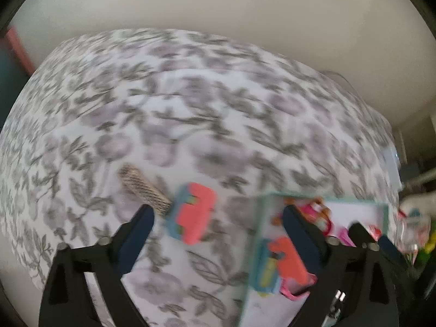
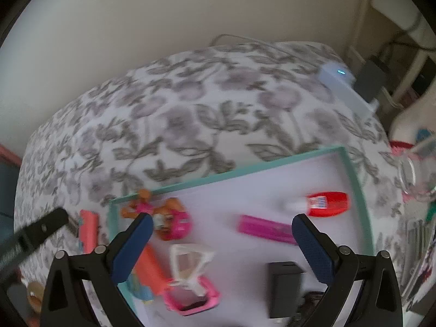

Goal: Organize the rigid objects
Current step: 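Move the right tool to the pink-blue toy block while the left tool moves to the metal bar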

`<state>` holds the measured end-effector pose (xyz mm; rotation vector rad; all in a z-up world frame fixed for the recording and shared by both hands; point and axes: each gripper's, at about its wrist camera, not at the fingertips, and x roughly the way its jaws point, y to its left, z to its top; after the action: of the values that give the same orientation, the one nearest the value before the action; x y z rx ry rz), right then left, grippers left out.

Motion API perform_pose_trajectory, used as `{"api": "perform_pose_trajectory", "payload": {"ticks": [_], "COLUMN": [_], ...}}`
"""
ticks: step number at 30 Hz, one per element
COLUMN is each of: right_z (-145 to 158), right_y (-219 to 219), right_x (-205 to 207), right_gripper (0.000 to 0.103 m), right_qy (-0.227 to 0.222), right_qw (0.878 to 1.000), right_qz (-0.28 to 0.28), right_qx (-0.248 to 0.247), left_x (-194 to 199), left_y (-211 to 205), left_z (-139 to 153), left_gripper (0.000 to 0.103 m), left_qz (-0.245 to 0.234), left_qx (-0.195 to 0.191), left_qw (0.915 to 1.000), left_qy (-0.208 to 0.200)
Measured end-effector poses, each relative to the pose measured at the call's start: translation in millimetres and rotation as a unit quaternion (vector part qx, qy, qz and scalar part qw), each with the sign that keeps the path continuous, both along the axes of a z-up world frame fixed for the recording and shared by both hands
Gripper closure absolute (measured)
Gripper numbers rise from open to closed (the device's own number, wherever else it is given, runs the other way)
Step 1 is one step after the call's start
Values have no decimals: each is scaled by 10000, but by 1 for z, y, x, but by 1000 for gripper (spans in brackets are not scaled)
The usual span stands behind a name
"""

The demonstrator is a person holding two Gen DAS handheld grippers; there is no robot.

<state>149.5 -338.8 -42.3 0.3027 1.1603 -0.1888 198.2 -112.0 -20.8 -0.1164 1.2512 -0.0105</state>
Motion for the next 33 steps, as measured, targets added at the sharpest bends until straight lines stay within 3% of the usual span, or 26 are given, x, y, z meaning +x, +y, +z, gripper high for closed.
{"api": "perform_pose_trajectory", "payload": {"ticks": [6, 11, 15, 19, 23, 33], "right_z": [2, 0, -1, -4, -9, -14], "right_y": [42, 78, 107, 131, 144, 140], "right_x": [9, 15, 20, 24, 26, 30], "right_gripper": [0, 0, 0, 0, 0, 0], "right_qy": [-49, -109, -168, -182, -105, -16], "right_qw": [9988, 9958, 9930, 9901, 9884, 9897], "right_qz": [490, 899, 1152, 1383, 1512, 1429], "right_qx": [-85, 114, 194, 175, 130, 47], "left_x": [12, 16, 20, 25, 34, 52], "left_y": [66, 120, 144, 150, 135, 101], "left_z": [-7, -19, -29, -39, -52, -88], "left_gripper": [6, 6, 6, 6, 6, 6], "left_qz": [830, 1484, 1724, 1690, 1355, 810], "left_qx": [-61, -72, -44, -66, -47, -17], "left_qw": [9965, 9888, 9847, 9849, 9897, 9940], "left_qy": [45, 160, 262, 363, 465, 742]}}
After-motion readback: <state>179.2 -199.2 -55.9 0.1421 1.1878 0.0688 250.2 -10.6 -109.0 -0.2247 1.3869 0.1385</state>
